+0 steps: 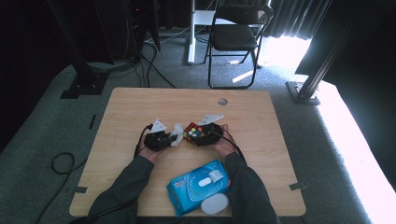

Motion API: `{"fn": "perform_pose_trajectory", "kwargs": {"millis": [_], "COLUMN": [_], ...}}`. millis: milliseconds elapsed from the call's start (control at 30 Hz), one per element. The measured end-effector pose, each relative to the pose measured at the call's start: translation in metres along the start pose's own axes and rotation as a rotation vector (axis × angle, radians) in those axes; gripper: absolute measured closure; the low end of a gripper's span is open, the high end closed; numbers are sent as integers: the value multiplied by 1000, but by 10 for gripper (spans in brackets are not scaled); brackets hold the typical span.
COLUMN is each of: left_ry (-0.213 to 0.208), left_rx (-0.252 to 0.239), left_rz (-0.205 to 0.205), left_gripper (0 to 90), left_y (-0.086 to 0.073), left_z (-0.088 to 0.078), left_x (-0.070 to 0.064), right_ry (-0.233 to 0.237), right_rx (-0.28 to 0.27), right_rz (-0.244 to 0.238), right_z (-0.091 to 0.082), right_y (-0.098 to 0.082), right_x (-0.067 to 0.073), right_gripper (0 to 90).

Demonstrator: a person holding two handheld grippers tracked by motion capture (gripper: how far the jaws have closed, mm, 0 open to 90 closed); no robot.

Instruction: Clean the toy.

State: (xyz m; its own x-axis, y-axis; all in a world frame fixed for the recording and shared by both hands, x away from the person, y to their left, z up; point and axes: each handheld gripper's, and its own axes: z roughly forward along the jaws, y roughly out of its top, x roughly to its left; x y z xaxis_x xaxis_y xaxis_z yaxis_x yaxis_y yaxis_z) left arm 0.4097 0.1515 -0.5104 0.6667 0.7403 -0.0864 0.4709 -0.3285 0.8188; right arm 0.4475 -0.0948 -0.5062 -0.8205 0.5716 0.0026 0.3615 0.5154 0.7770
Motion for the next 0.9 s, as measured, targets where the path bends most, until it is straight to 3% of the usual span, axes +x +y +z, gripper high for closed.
{"fn": "perform_pose_trajectory", "kwargs": {"millis": [367, 567, 900], "left_ry": [-34, -68, -72], "left_rx": [-29, -46, -43], "left_rz": [17, 19, 28], "left_gripper": [806, 813, 818], "left_y": [11, 13, 17], "left_z": [-9, -13, -15], "left_x": [0, 4, 6], "right_ry": [86, 109, 153], "right_rx": [-29, -46, -55], "right_rz": [-40, -72, -103], "right_z": [-3, -5, -7], "right_y": [9, 14, 16], "right_x": [17, 24, 31], "right_gripper": [342, 343, 343]}}
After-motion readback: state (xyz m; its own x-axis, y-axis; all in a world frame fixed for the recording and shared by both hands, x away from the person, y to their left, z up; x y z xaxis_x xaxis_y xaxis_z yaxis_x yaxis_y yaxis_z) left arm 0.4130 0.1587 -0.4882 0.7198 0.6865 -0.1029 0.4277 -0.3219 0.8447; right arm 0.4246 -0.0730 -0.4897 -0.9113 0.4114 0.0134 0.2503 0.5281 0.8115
